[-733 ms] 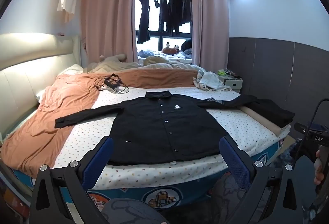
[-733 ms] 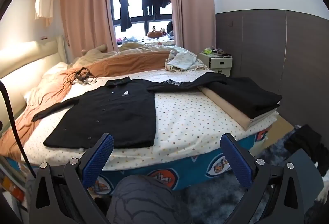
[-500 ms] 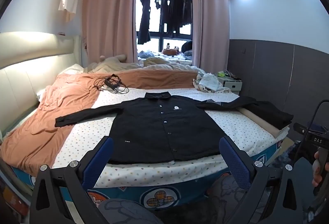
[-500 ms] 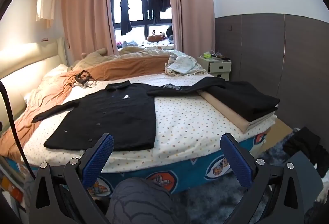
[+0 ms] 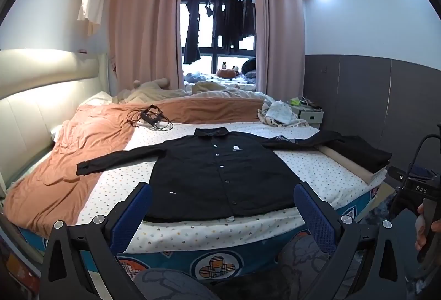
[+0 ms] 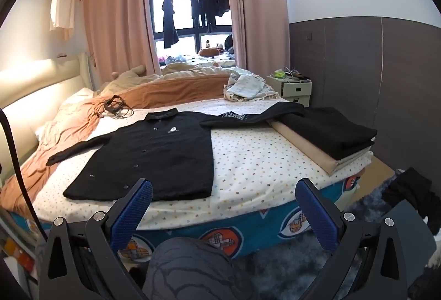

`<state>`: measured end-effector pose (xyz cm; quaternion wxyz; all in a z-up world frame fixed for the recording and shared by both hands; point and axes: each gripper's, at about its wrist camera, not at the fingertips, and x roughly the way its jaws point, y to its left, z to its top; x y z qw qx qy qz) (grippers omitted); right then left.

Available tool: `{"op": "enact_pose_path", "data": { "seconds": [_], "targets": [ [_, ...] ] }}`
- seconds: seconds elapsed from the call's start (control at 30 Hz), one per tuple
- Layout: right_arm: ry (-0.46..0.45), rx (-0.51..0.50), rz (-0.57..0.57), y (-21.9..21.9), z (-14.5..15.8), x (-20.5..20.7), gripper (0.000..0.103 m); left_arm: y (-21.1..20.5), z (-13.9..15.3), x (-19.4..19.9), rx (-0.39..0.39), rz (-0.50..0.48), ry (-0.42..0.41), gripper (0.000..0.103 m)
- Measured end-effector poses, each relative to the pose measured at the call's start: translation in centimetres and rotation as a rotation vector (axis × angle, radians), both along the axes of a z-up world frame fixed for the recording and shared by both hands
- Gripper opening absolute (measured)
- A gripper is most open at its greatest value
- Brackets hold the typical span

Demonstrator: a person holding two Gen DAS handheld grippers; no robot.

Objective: Fold large clothes

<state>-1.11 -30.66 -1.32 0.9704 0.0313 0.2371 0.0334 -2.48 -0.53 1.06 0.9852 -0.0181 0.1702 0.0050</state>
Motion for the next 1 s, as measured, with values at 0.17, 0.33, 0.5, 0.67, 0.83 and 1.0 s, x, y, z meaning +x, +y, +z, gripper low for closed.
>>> {"op": "enact_pose_path", "data": {
  "seconds": [0.17, 0.33, 0.5, 0.67, 0.83, 1.0],
  "targets": [
    [0.003, 0.008, 0.007, -0.1, 0.0, 0.0, 0.103, -0.2, 0.0, -0.2, 0.004, -0.001, -0.002, 0.103],
    [0.006, 0.004, 0.001, 0.1, -0.1, -0.1, 0.103, -0.2, 0.0, -0.5, 0.001, 0.000, -0.001, 0.103],
    [0.010, 0.006, -0.010, 0.0, 0.4, -0.1, 0.103, -0.7, 0.0, -0.8, 0.007, -0.015, -0.020, 0.103],
    [0.008, 0.004, -0.012, 0.2, 0.7, -0.5, 0.103, -0.3, -0.1, -2.0, 0.015, -0.016, -0.035, 0.103],
    [-0.004, -0.023, -0.006, 0.5, 1.0, -1.1, 0.103, -0.1, -0.1, -2.4, -0.009, -0.013, -0.040, 0.103],
    [-0.009, -0.020, -0.006, 0.4, 1.2, -1.4, 0.103, -0.2, -0.4, -2.4, -0.017, -0.010, -0.026, 0.103]
  ]
}}
